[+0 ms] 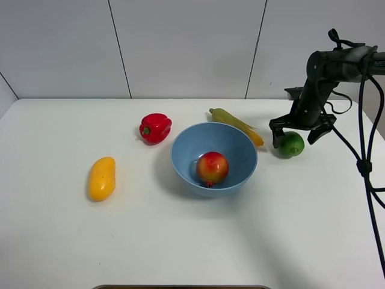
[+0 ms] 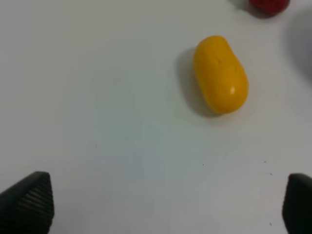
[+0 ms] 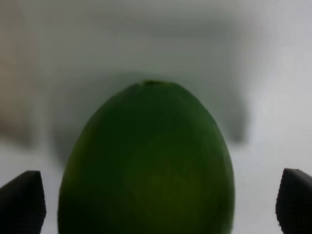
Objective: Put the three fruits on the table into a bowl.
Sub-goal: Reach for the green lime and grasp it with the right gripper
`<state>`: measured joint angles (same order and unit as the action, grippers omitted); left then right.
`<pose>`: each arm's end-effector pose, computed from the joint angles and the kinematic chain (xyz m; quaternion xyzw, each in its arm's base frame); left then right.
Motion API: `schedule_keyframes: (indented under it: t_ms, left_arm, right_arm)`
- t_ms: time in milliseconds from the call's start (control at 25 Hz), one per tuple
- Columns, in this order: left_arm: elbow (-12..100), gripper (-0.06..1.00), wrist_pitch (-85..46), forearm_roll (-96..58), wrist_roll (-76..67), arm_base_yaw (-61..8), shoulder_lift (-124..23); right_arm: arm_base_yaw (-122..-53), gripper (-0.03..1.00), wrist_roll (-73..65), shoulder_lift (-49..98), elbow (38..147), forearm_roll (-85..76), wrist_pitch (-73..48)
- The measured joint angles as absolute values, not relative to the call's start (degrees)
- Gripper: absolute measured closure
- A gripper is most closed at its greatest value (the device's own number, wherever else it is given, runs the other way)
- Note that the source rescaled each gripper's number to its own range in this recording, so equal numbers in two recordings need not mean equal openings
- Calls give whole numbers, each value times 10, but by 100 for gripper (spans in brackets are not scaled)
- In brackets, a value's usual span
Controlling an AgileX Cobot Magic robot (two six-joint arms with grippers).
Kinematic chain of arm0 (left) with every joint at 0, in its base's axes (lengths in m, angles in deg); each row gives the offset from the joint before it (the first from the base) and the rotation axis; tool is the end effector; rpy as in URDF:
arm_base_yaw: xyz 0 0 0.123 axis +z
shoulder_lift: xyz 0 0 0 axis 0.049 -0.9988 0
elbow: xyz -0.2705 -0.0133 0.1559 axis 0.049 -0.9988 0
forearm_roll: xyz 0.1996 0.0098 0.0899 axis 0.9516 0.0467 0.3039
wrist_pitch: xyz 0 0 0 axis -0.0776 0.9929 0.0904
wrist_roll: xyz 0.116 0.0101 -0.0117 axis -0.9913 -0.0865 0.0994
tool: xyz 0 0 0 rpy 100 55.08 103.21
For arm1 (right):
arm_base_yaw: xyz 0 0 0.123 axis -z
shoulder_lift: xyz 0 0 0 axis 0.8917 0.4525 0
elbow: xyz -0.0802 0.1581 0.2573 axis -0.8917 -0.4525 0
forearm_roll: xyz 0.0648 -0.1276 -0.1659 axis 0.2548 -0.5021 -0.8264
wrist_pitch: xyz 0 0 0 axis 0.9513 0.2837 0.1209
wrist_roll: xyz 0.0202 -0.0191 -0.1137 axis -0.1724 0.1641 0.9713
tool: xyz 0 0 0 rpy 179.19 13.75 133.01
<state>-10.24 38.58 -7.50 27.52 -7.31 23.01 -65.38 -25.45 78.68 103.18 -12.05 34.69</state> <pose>-0.0358 -0.0010 0.2311 0.0482 0.8715 -0.0295 0.4871 0.4209 0.0175 0.1388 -0.0338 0.9992 0.0027 0.0206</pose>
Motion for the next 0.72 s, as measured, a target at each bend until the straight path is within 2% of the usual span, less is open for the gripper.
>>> schedule_keyframes:
  t_ms: [200,320,480,720]
  left_arm:
    - [-102,8,386,-75,275,-73,230]
    - [-102,8,386,-75,275,-73,230]
    - [-102,8,386,-75,275,-73,230]
    - [-102,8,386,-75,275,-73,230]
  right_arm:
    - [-654,12,-253,807,1032,-120,344]
    - [-654,21,-253,818,1032,-120,342]
    - [-654,41,-253,822,1032,-120,330]
    - [-654,84,-253,822,1032,-120,316]
